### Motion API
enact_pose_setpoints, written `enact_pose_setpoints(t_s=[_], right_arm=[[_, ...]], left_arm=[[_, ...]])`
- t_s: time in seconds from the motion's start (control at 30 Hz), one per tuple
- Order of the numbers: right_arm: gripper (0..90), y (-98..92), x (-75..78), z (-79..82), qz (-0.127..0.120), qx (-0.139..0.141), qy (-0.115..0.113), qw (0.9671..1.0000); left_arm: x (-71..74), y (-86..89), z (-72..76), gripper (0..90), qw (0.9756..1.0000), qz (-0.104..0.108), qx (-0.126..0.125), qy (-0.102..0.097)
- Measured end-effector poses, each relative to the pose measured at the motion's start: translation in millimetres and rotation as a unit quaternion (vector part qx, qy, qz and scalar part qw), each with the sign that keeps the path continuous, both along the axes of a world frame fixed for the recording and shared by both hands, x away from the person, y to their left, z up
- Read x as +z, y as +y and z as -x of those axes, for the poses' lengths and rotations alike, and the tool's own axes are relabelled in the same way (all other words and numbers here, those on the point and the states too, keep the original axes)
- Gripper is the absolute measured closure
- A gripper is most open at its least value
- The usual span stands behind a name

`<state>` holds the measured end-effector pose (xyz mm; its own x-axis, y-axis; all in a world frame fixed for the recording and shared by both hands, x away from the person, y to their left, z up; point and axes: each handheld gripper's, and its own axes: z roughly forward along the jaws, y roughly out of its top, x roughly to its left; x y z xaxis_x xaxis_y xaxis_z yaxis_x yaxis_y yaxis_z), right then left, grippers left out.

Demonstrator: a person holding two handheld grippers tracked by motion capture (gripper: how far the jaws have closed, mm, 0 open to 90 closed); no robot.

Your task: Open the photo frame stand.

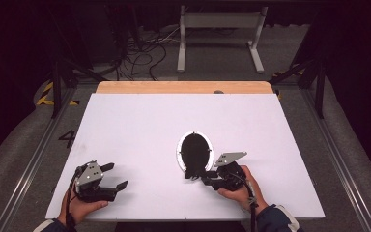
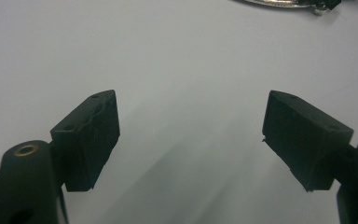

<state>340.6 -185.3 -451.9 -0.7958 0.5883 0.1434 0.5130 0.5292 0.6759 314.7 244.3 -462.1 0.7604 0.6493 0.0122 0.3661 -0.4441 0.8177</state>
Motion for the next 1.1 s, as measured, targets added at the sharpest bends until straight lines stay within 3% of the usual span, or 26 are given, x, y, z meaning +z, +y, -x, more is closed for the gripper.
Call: enact_pose_setpoints(t_s=[0.1,0.23,0.27,0.4,0.47,0.57,0.63,0.7,0.9,0.93,0.97,1.0,1.03,1.1], right_arm=[[63.7,-3.1,-2.2,-2.9,-0.031,-0.010,0.019,0.9993],[60.2,-7.5,-5.3,-6.8,-0.073,-0.029,0.049,0.9957],[60.2,-7.5,-5.3,-6.8,-0.073,-0.029,0.049,0.9957],[56.0,-11.3,-8.3,-12.3,-0.114,-0.039,0.082,0.9894],[55.2,-15.5,-10.6,-16.1,-0.141,-0.047,0.107,0.9830],[57.5,-21.5,-15.2,-22.1,-0.191,-0.069,0.150,0.9676],[57.7,-23.0,-16.6,-24.6,-0.205,-0.073,0.169,0.9612],[57.9,-22.5,-17.3,-25.8,-0.216,-0.077,0.177,0.9572],[59.3,-17.9,-14.1,-26.9,-0.233,-0.099,0.184,0.9497],[59.8,-14.6,-16.5,-29.1,-0.239,-0.111,0.194,0.9451],[59.8,-14.6,-16.5,-29.1,-0.239,-0.111,0.194,0.9451],[60.0,-14.3,-17.9,-30.2,-0.251,-0.114,0.201,0.9400],[60.0,-14.6,-19.8,-32.1,-0.268,-0.120,0.215,0.9314],[60.6,-13.7,-22.0,-34.7,-0.285,-0.139,0.222,0.9222]], left_arm=[[-0.3,-4.1,-3.6,19.5,1.0000,0.003,-0.005,0.002],[-0.7,-11.0,-9.1,18.9,0.9999,0.002,-0.012,0.006],[-0.9,-12.8,-9.2,18.9,0.9999,0.001,-0.014,0.009],[-0.8,-19.3,-9.3,18.6,0.9996,-0.004,-0.027,0.011],[-1.1,-23.4,-11.1,18.4,0.9995,-0.005,-0.028,0.012],[-0.9,-30.5,-16.4,18.2,0.9994,-0.008,-0.030,0.014],[-0.4,-36.4,-21.1,18.1,0.9993,-0.011,-0.032,0.014],[-0.1,-39.7,-24.3,18.1,0.9992,-0.011,-0.035,0.014],[1.6,-55.6,-34.0,18.0,0.9985,-0.010,-0.050,0.018],[2.2,-58.7,-35.7,18.0,0.9983,-0.011,-0.054,0.018],[2.4,-62.3,-37.4,18.0,0.9981,-0.011,-0.059,0.018],[2.8,-68.2,-40.6,18.0,0.9976,-0.011,-0.066,0.018],[3.0,-73.3,-43.1,18.0,0.9972,-0.011,-0.071,0.019],[3.0,-83.3,-48.3,18.0,0.9963,-0.014,-0.082,0.021]])
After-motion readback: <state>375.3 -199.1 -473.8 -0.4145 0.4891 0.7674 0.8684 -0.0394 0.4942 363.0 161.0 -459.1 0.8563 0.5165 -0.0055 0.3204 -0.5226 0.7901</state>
